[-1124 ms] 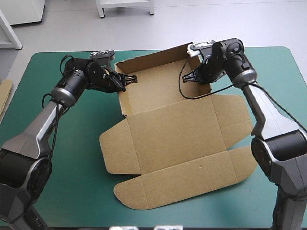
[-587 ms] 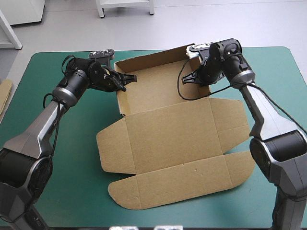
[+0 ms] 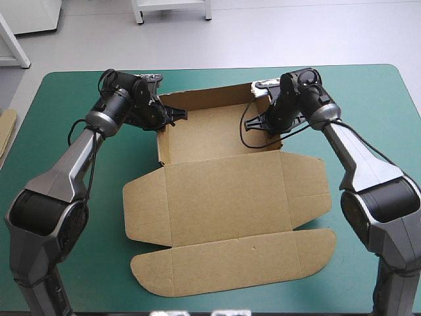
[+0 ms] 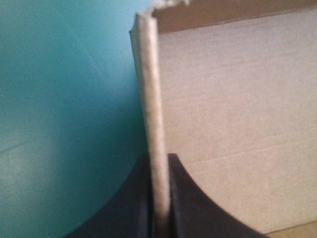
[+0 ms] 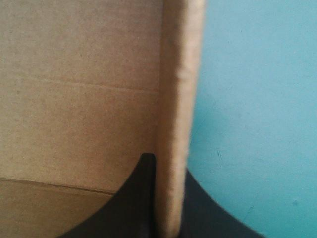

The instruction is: Fold the box

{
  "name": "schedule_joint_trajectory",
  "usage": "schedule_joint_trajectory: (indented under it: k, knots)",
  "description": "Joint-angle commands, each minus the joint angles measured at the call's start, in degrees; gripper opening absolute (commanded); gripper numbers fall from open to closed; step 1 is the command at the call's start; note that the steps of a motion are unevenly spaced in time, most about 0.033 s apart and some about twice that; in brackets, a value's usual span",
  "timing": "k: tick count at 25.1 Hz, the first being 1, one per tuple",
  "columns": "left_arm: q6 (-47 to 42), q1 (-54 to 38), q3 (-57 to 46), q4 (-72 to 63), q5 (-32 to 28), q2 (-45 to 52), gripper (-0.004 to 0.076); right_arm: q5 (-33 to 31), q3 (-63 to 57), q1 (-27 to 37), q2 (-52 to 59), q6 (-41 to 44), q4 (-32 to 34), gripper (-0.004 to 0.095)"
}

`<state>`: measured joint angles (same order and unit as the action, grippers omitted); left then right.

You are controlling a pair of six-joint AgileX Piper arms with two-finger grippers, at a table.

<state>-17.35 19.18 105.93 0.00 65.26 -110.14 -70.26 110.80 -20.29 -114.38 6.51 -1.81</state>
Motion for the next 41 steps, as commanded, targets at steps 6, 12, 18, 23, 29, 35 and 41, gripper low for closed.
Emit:
schedule_joint_trajectory:
  k: [6, 12, 18, 23, 29, 35, 41]
  knots:
    - [1.12, 0.32, 2.04, 1.49, -1.67, 0.83, -0.0008, -1.15, 0.0, -0.24, 3.32, -1.24, 1.11, 0.0001]
    - [1.25, 0.32, 2.04, 1.49, -2.01, -0.68, -0.0008, -1.15, -0.4, -0.24, 2.99, -1.24, 1.11, 0.0001]
    - [1.6, 0.32, 2.04, 1.25, -2.0, -1.84, -0.0008, -1.15, -0.45, -0.24, 0.76, -1.24, 0.97, 0.0001]
    - [1.99, 0.32, 2.15, 1.25, -1.46, -3.24, -0.0008, -1.15, -0.45, -0.24, -2.12, -1.76, 1.09, 0.0001]
    - [2.49, 0.32, 2.15, 1.25, -1.44, -3.61, -0.0008, 0.95, -0.45, -0.24, -2.12, -1.89, 1.09, 0.0]
    - [3.52, 0.32, 2.64, 1.25, -2.43, -3.61, 0.0277, 1.78, 1.76, -0.24, -2.12, -3.59, 1.2, 0.0233]
    - [3.52, 0.32, 4.26, 1.25, -2.69, -3.48, 0.0547, 1.08, 4.73, -0.24, -2.12, -2.59, 1.81, 0.062]
